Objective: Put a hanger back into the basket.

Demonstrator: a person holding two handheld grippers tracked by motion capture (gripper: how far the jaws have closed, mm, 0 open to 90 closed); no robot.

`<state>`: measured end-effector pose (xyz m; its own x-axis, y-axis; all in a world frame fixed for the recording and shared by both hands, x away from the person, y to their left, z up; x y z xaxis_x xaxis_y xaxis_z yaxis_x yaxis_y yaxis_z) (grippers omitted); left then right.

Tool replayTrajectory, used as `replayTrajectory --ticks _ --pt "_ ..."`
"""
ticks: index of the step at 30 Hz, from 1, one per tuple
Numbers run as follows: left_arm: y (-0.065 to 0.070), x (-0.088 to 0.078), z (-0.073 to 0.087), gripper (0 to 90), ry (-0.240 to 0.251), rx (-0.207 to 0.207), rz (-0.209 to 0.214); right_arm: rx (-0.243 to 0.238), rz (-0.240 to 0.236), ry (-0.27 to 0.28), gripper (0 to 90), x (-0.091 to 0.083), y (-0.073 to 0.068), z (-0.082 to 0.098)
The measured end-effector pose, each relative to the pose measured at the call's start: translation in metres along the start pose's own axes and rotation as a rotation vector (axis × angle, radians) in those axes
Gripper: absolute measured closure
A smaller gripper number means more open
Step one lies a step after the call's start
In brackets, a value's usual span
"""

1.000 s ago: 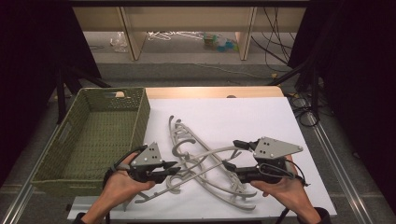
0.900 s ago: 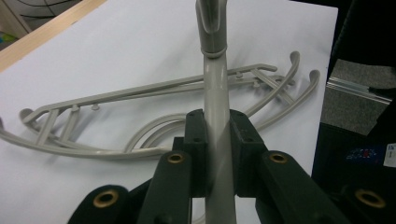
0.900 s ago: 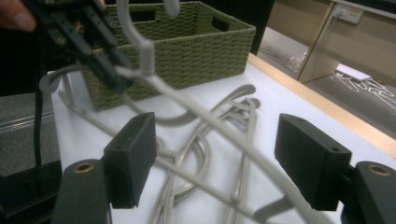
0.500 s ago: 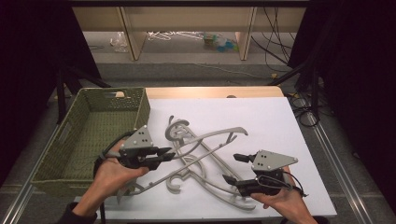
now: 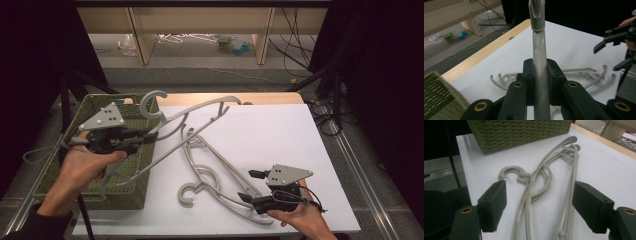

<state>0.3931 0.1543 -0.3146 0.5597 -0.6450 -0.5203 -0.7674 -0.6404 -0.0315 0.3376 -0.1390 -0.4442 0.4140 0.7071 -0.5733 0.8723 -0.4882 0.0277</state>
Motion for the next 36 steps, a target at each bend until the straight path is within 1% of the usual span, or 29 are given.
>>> replayTrajectory --ticks 1,2,4,6,7,8,9,10,11,13,14,15,16,17,18,19,20,21,26,27,28,30,32,34,35,36 --pt "-0.006 -0.002 0.002 79.0 0.005 -0.013 -0.012 0.0 0.002 0.001 28.8 0.0 0.0 0.0" --pt "-0.006 -0.002 0.002 79.0 0.005 -0.013 -0.012 0.0 0.002 0.001 28.8 0.0 0.0 0.0" --pt "-0.021 -0.007 0.008 79.0 0.013 -0.037 -0.038 0.004 -0.001 -0.003 28.8 0.0 0.001 0.001" --pt "-0.032 -0.01 0.014 79.1 0.022 -0.044 -0.057 0.006 0.003 -0.006 28.8 0.001 0.001 0.002" --pt "-0.04 -0.014 0.019 79.1 0.03 -0.047 -0.076 0.007 0.002 0.001 28.8 0.003 0.0 0.002" --pt "-0.04 -0.014 0.019 79.1 0.03 -0.047 -0.076 0.002 -0.005 -0.014 28.7 0.003 0.0 0.003" --pt "-0.05 -0.016 0.025 79.1 0.041 -0.064 -0.084 0.002 -0.005 -0.015 28.7 0.003 0.0 0.003" --pt "-0.054 -0.017 0.028 79.0 0.043 -0.072 -0.091 0.002 -0.006 -0.015 28.6 0.003 0.0 0.004" --pt "-0.054 -0.017 0.028 79.1 0.043 -0.072 -0.091 0.002 -0.006 -0.015 28.6 0.003 0.0 0.004" --pt "-0.065 -0.021 0.034 79.1 0.044 -0.08 -0.113 0.005 -0.007 -0.019 28.1 0.003 0.0 0.004" --pt "-0.073 -0.025 0.037 79.1 0.053 -0.084 -0.126 0.006 -0.003 -0.01 27.6 0.004 0.0 0.004" --pt "-0.073 -0.025 0.037 79.1 0.053 -0.084 -0.126 0.006 -0.003 -0.01 27.6 0.004 0.0 0.004" --pt "-0.079 -0.028 0.039 79.1 0.057 -0.082 -0.136 0.008 -0.002 -0.008 27.4 0.004 0.001 0.004" --pt "-0.083 -0.031 0.041 79.1 0.06 -0.095 -0.148 0.009 -0.01 -0.022 27.0 0.003 0.0 0.005" --pt "-0.086 -0.033 0.042 79.0 0.062 -0.093 -0.157 0.008 -0.009 -0.022 26.7 0.004 0.0 0.005" --pt "-0.091 -0.036 0.044 79.1 0.064 -0.103 -0.167 0.008 -0.009 -0.023 26.1 0.004 0.001 0.005" --pt "-0.099 -0.04 0.048 79.1 0.065 -0.107 -0.18 0.012 -0.014 -0.026 24.2 0.005 0.001 0.006" --pt "-0.099 -0.04 0.048 79.1 0.065 -0.107 -0.18 0.012 -0.014 -0.026 24.2 0.005 0.001 0.006" --pt "-0.122 -0.048 0.063 79.1 0.058 -0.129 -0.227 0.018 -0.007 -0.03 22.6 0.006 0.001 0.007" --pt "-0.127 -0.05 0.067 79.0 0.056 -0.13 -0.233 0.021 -0.005 -0.028 22.3 0.007 0.002 0.007" --pt "-0.127 -0.05 0.067 79.1 0.056 -0.13 -0.233 0.021 -0.005 -0.028 22.3 0.007 0.002 0.007" --pt "-0.138 -0.053 0.074 79.0 0.051 -0.127 -0.257 0.028 -0.011 -0.031 21.4 0.006 0.001 0.007" --pt "-0.141 -0.054 0.076 79.0 0.049 -0.128 -0.259 0.028 -0.011 -0.031 21.4 0.006 0.001 0.008" --pt "-0.149 -0.057 0.082 79.0 0.032 -0.123 -0.276 0.027 -0.006 -0.029 21.4 0.007 0.002 0.008" --pt "-0.149 -0.057 0.082 79.0 0.032 -0.123 -0.276 0.027 -0.006 -0.029 21.4 0.007 0.002 0.008" --pt "-0.152 -0.057 0.085 79.0 0.028 -0.122 -0.28 0.024 -0.01 -0.03 21.4 0.007 0.002 0.008"
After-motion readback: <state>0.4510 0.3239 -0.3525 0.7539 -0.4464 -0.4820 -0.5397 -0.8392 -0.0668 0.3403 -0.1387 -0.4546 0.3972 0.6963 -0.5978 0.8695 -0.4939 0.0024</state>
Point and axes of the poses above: each handheld gripper's, and its own axes: x roughly forward along the jaws, z roughly out of its underside, y roughly to its right, the point moved 9 cm from there along x, roughly forward along the jaws, and after that the axes turned 4 degrees about -y, right-handed, at the moved point
